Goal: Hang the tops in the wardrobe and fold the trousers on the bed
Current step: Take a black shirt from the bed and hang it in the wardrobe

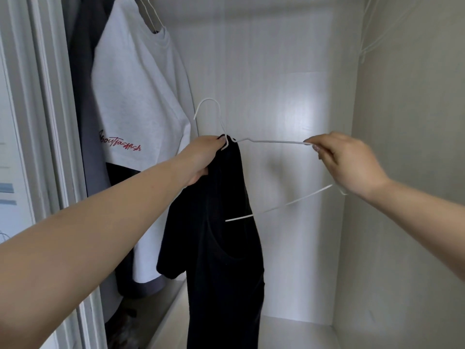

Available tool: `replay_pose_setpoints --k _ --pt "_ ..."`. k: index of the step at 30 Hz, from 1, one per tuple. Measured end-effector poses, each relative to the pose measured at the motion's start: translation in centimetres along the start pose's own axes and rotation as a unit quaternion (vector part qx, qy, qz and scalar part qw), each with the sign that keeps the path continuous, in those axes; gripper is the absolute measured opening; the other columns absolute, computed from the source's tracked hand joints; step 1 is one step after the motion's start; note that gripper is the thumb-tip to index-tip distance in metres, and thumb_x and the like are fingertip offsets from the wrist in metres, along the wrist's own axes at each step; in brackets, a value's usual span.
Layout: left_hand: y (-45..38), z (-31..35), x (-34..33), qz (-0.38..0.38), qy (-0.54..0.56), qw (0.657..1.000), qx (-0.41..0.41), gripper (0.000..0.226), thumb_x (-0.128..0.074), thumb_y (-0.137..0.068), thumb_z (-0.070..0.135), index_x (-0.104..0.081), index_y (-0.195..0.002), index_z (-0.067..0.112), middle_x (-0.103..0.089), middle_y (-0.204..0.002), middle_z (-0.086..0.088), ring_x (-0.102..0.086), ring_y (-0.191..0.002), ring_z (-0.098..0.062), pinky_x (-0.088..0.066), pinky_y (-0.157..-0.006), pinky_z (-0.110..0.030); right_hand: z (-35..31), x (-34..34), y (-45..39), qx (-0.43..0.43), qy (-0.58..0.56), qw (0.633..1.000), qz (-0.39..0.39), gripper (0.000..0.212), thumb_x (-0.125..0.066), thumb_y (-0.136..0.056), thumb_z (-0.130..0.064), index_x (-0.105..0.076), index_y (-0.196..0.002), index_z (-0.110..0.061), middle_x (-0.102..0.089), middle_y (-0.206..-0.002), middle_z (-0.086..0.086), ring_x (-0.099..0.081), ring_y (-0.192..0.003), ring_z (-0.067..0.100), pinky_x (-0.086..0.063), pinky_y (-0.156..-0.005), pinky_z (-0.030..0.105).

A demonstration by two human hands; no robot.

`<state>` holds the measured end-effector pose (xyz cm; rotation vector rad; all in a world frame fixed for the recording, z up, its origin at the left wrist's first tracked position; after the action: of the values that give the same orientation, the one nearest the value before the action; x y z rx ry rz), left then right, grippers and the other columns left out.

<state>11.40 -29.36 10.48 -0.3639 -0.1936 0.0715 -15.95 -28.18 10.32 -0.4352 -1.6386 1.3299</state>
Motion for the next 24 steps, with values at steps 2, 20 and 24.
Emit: replay_pose_setpoints --k 2,20,24 --pt "-0.1 0.0 0.1 0.001 -0.008 1.000 -0.022 0.022 -0.053 -0.097 0.029 -0.066 -0.095 0.011 -0.064 -0.091 -0.006 -0.061 -0.087 -0.019 -0.051 -0.092 -0.038 0.2 -0.5 0.3 -0.018 -0.008 1.000 -0.008 0.026 -0.047 -0.098 -0.021 -0.065 -0.117 -0.020 -0.062 -0.094 0.004 -0.060 -0.087 0.028 -0.048 -0.071 0.037" --pt "-0.5 0.8 0.1 0.110 -0.079 0.980 -0.144 0.032 -0.056 -0.094 0.034 -0.066 -0.089 0.005 -0.060 -0.078 -0.003 -0.059 -0.077 -0.016 -0.050 -0.077 -0.033 -10.3 -10.5 10.7 0.053 -0.169 0.850 -0.496 0.049 -0.052 -0.091 -0.053 -0.040 -0.131 -0.027 -0.063 -0.090 -0.001 -0.061 -0.085 0.016 -0.047 -0.074 0.026" --pt "-0.6 -0.5 2.7 0.129 -0.124 0.974 -0.139 0.036 -0.052 -0.096 0.038 -0.062 -0.091 0.003 -0.055 -0.081 -0.005 -0.055 -0.075 -0.013 -0.050 -0.069 -0.028 -7.5 -9.8 10.8 0.064 -0.088 0.862 -0.494 0.038 -0.050 -0.091 -0.053 -0.033 -0.068 -0.028 -0.047 -0.068 -0.005 -0.052 -0.071 0.018 -0.037 -0.063 0.030"
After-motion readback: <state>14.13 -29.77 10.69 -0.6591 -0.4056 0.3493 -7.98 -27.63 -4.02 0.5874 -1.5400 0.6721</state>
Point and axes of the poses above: each hand's wrist, its own y-axis away from the middle knuckle, its own x-axis out of the back of the hand, z = x × y, the point moved 4 cm from there along -y, towards the middle knuckle
